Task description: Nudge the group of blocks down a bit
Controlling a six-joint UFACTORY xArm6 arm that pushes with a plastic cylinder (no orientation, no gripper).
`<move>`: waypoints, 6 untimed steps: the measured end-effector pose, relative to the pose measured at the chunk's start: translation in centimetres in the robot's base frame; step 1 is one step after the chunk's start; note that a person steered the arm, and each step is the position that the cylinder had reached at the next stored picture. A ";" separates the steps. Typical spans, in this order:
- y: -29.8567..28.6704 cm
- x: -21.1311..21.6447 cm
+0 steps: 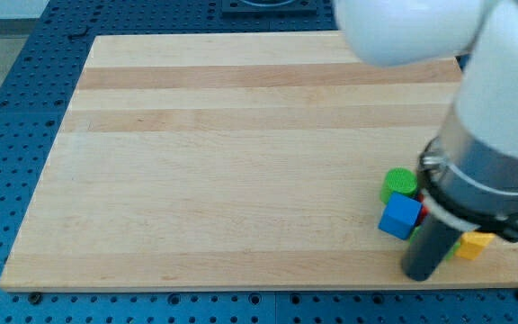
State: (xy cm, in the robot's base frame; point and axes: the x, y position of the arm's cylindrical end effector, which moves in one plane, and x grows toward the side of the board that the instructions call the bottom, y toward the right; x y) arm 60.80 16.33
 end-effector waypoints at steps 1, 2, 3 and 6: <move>2.3 -0.5; 2.1 0.2; 0.9 1.1; -9.9 -7.6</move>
State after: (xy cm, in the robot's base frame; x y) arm 53.17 6.40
